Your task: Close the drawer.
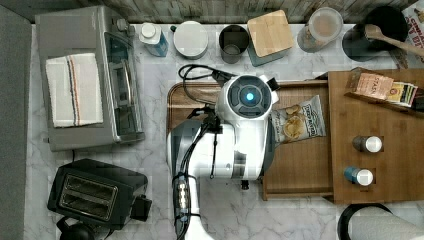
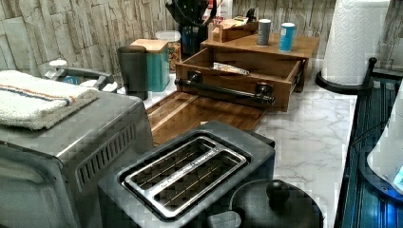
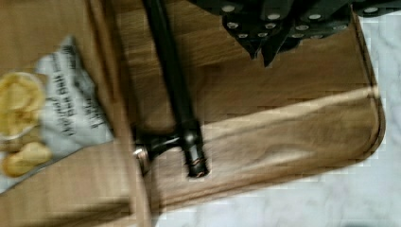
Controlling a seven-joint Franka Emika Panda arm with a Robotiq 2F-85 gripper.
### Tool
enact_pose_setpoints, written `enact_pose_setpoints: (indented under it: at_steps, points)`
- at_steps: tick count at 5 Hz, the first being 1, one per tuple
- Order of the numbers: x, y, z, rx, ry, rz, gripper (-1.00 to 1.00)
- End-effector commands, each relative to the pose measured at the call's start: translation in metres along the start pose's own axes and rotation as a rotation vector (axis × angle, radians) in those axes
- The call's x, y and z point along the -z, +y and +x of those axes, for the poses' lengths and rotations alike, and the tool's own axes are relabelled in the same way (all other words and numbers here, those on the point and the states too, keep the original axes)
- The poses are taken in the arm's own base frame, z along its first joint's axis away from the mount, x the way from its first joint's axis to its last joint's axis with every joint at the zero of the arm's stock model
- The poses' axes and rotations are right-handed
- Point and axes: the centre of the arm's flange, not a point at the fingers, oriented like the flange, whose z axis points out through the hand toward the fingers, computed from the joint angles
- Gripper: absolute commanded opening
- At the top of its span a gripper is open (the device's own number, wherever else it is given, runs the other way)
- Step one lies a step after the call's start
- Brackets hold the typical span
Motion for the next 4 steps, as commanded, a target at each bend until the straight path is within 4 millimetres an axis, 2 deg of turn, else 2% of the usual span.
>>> enact_pose_setpoints:
  at_steps: [1, 2, 4]
  points:
    - [-0.024, -0.021, -0.05, 0.273, 0.052, -0.097, -1.0]
    - [-0.039, -0.017, -0.053, 0.299, 0.101, -0.159, -1.0]
    - [-0.08, -0.042, -0.055, 0.256, 0.09, -0.158, -1.0]
